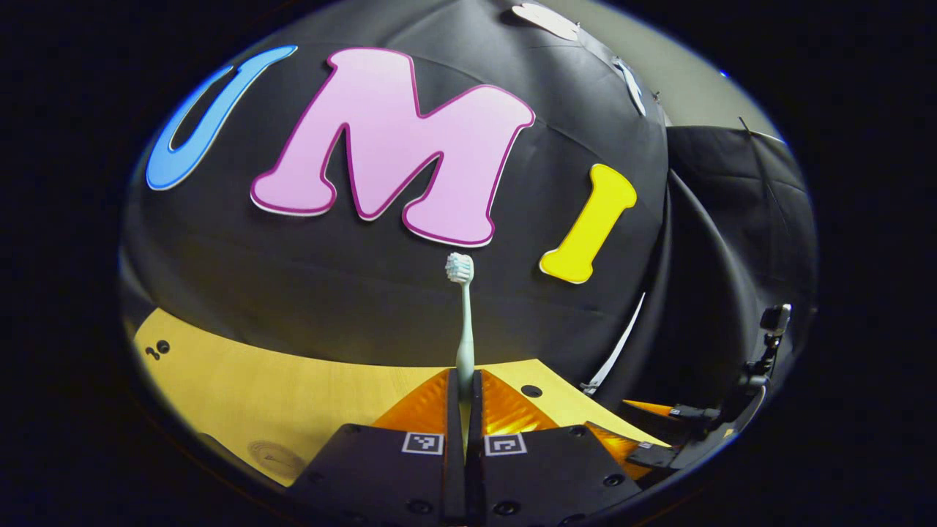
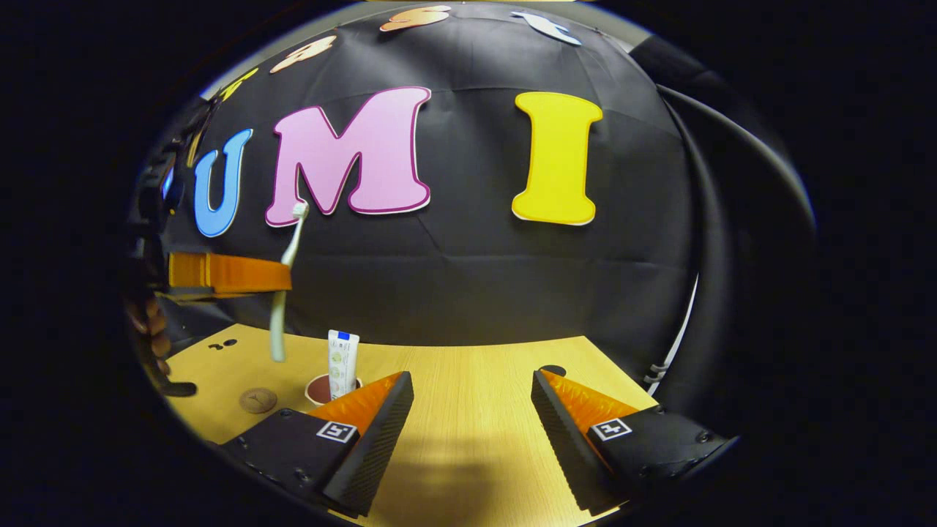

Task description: Put the toothbrush and toothpaste on the desktop into the cup, then pick up the cup and place it on the coaster on the desktop.

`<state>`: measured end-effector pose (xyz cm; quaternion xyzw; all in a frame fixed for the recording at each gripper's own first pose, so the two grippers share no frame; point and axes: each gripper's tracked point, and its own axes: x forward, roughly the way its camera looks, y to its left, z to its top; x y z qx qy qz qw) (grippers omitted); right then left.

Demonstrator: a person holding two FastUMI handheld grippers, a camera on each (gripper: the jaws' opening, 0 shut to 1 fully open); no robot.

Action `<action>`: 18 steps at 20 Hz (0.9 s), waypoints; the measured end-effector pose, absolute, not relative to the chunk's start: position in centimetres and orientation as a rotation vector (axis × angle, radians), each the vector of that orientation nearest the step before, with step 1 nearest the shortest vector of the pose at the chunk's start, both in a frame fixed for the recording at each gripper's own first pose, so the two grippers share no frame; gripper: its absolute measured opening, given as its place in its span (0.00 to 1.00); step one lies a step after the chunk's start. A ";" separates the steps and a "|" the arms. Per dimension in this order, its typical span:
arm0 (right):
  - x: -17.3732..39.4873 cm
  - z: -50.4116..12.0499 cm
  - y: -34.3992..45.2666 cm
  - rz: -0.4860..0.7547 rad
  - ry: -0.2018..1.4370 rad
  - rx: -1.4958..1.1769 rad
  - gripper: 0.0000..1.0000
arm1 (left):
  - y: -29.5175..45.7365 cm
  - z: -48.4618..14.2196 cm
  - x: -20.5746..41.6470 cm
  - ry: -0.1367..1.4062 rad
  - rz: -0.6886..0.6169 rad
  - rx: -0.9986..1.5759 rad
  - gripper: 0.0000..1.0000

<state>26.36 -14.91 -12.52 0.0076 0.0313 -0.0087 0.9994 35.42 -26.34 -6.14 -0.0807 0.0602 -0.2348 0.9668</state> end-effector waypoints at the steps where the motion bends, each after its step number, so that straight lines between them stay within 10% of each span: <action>1: 26.2 -12.5 -15.0 -0.017 0.067 0.008 1.00 | -26.3 -7.1 36.4 0.122 -0.457 -0.148 0.06; 14: 24.7 -13.9 -12.8 0.075 0.124 0.011 1.00 | -26.7 -14.8 39.3 0.146 -0.377 -0.015 0.13; 17: 24.6 -14.0 -12.0 0.090 0.153 0.033 1.00 | -26.2 -14.6 38.4 0.143 -0.381 -0.017 0.74; 18: 24.6 -13.9 -11.5 0.097 0.161 0.033 0.99 | -25.5 -14.1 37.9 0.133 -0.369 -0.006 0.78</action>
